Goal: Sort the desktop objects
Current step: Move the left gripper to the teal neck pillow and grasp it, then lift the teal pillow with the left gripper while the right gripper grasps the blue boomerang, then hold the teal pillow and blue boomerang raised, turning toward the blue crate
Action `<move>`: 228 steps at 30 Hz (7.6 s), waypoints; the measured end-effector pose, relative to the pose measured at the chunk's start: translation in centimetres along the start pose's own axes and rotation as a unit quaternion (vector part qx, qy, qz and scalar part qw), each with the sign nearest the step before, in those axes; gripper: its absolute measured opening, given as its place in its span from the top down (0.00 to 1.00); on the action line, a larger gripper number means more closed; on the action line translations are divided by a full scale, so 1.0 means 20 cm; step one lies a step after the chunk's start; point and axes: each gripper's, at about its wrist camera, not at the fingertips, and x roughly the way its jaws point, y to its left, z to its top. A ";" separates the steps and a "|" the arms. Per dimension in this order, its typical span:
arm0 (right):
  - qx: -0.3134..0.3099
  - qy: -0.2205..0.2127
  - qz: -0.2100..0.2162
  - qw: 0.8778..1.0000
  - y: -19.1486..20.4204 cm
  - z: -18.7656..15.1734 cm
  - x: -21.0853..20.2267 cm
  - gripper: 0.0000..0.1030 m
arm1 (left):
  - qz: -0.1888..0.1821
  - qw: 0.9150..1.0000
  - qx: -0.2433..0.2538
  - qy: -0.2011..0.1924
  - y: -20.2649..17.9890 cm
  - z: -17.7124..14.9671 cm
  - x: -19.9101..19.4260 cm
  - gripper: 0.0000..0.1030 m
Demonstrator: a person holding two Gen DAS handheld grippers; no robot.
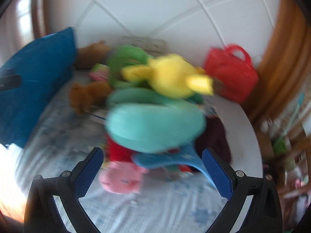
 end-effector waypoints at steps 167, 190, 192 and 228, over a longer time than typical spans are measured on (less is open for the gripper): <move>-0.083 -0.038 0.119 0.989 0.85 0.34 -0.32 0.93 | 0.114 0.989 -0.091 -0.033 0.75 -0.16 0.13 0.00; -0.117 -0.025 0.138 0.983 0.76 0.27 -0.27 0.93 | 0.163 0.963 -0.205 -0.059 0.80 -0.36 0.23 0.01; -0.118 -0.024 0.138 0.983 0.75 0.27 -0.27 0.93 | 0.165 0.962 -0.209 -0.066 0.81 -0.33 0.26 0.01; -0.117 -0.048 0.156 0.980 0.76 0.27 -0.35 0.92 | 0.113 0.978 -0.158 -0.075 0.60 -0.25 -0.15 0.50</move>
